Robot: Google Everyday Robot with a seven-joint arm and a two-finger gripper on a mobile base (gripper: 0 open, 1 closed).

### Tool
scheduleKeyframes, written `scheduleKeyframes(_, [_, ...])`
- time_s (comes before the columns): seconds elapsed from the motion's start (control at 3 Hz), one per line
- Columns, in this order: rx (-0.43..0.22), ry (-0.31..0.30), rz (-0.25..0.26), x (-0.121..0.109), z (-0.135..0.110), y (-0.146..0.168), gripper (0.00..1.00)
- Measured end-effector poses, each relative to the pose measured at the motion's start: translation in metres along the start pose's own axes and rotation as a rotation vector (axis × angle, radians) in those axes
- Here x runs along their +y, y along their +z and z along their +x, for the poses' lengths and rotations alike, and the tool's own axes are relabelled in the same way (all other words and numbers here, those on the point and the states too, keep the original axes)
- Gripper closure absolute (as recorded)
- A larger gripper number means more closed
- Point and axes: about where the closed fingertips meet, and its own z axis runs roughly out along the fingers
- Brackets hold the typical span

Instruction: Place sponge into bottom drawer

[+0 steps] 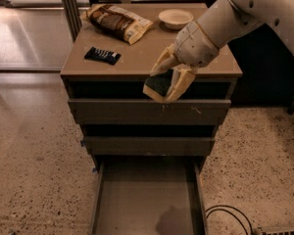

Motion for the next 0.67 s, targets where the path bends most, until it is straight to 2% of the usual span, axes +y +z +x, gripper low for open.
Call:
scheduleKeyframes(0.33, [0.011, 0.036, -0.034, 0.044, -0.024, -0.01, 1.0])
scheduleKeyframes(0.67, [0.044, 0.053, -0.028, 0.082, -0.033, -0.008, 1.0])
